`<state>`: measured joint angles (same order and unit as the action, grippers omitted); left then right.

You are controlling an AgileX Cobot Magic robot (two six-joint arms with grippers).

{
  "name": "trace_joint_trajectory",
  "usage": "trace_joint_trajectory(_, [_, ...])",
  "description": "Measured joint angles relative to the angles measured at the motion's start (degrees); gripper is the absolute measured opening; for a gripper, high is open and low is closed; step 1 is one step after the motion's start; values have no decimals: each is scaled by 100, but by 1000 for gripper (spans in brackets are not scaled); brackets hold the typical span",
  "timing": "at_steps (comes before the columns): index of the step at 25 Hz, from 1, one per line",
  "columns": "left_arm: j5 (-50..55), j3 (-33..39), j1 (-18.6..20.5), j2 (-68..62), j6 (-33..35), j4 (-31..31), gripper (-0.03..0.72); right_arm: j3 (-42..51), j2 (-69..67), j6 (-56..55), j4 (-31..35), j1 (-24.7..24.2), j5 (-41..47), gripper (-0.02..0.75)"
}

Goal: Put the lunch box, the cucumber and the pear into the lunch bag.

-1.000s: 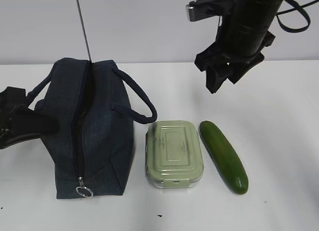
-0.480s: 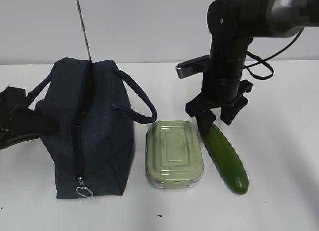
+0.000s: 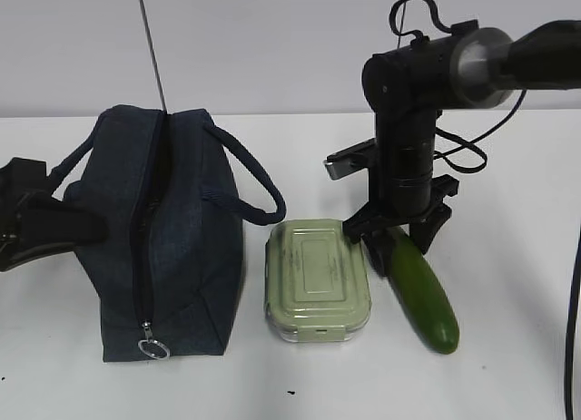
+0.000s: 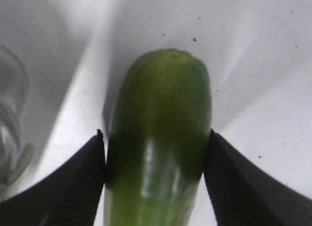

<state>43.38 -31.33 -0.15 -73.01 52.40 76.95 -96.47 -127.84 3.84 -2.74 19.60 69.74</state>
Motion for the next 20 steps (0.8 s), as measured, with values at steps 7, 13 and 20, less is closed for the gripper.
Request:
trace_joint_trajectory(7, [0, 0, 0, 0, 0, 0, -17, -13, -20, 8, -173, 0, 0, 411])
trace_joint_trajectory(13, [1, 0, 0, 0, 0, 0, -17, -136, -33, 48, -228, 0, -14, 406])
trace_joint_trajectory(20, [6, 0, 0, 0, 0, 0, -17, -565, 431, 68, -228, 0, -3, 406])
